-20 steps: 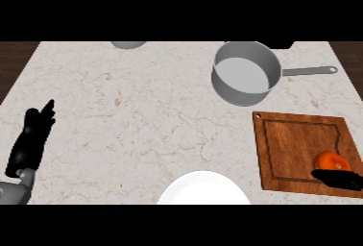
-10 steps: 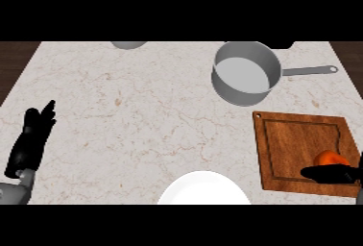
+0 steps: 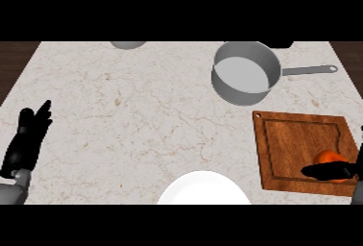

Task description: Pick the squash from the cutting board and place it in the pot

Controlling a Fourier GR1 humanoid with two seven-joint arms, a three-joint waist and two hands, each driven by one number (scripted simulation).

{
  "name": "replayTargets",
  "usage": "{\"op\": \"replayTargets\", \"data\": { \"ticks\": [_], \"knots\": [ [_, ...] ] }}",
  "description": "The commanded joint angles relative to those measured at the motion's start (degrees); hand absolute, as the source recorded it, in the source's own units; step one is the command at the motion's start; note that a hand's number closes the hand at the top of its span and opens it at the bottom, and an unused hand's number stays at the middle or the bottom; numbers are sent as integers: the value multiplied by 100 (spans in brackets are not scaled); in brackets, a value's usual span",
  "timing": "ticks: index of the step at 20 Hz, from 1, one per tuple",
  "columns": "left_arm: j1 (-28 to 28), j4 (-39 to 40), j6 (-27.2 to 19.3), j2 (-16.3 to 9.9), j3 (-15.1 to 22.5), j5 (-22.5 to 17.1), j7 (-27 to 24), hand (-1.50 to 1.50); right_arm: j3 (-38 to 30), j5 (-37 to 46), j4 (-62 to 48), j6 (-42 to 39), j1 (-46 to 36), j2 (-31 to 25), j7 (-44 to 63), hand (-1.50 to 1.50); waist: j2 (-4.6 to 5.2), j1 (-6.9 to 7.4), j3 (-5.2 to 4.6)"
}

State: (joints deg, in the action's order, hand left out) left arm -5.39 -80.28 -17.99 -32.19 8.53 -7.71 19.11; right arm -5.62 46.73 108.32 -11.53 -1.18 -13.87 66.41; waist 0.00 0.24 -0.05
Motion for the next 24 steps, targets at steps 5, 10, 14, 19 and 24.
{"op": "replayTargets", "data": {
  "ticks": [5, 10, 14, 19, 24],
  "knots": [
    [-225, 174, -20, 287, -123, 272, 23, 0, -78, 417, -462, -224, -213, 317, 607, -150, 3, -29, 3],
    [-274, 373, 177, 362, -282, 374, 1, 0, -245, 610, -815, -109, 36, 297, -13, -150, 2, -56, 4],
    [145, -278, 387, 215, -405, 276, 223, 0, -549, 532, -1128, -314, -372, 335, 190, -150, -5, -2, 5],
    [58, -114, 513, 312, -541, 470, 67, 0, -881, 344, -1523, -216, -257, 279, -271, -150, 0, -18, 5],
    [7, -376, 400, 561, -514, 770, 542, 0, -785, 638, -2176, 377, -288, 533, -568, -150, 0, -12, 7]
  ]
}}
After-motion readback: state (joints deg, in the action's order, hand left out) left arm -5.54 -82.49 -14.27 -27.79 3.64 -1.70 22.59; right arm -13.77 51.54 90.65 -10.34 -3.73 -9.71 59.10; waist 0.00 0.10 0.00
